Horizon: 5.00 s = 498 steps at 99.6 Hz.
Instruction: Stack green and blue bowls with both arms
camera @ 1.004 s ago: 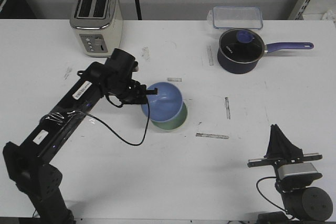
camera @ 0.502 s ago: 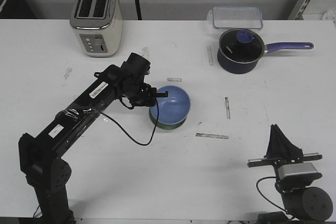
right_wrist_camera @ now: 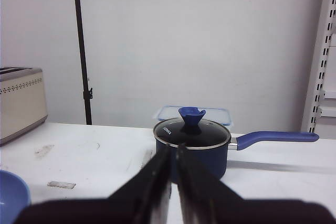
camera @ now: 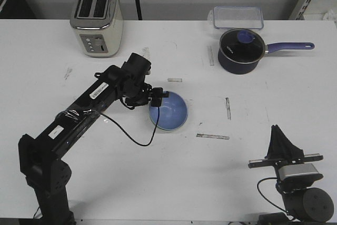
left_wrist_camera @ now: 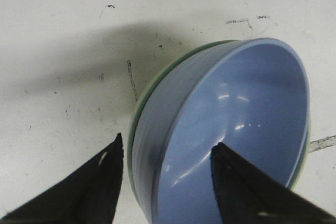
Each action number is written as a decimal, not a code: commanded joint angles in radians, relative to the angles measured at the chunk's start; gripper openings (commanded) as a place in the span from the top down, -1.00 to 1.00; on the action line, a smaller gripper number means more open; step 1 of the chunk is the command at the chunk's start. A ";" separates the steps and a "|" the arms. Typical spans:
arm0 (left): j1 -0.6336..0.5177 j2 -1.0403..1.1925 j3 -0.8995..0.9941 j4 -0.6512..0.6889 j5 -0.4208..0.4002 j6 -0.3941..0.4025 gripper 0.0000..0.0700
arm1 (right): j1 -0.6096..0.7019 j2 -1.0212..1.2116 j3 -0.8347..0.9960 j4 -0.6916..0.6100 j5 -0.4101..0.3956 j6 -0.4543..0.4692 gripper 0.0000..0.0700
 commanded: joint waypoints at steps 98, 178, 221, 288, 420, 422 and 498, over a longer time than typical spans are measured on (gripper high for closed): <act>0.232 -0.824 -0.887 0.949 -0.117 0.310 0.85 | 0.002 -0.001 0.006 0.010 0.000 0.010 0.96; 0.380 -1.578 -1.394 0.968 -0.259 0.347 1.00 | 0.002 -0.001 0.007 0.010 0.000 0.010 0.96; 0.380 -1.720 -1.395 0.887 -0.259 0.347 1.00 | 0.002 -0.001 0.006 0.010 0.000 0.010 0.96; 0.478 -1.800 -1.579 1.056 -0.238 0.387 0.99 | 0.002 -0.001 0.006 0.010 0.000 0.010 0.96; 0.484 -1.897 -1.784 1.055 -0.244 0.437 0.99 | 0.002 -0.001 0.007 0.010 0.000 0.010 0.96; 0.484 -1.897 -1.784 1.055 -0.244 0.437 0.99 | 0.002 -0.001 0.007 0.010 0.000 0.010 0.96; 0.484 -1.897 -1.784 1.055 -0.244 0.437 0.99 | 0.002 -0.002 0.006 0.011 0.006 0.010 0.96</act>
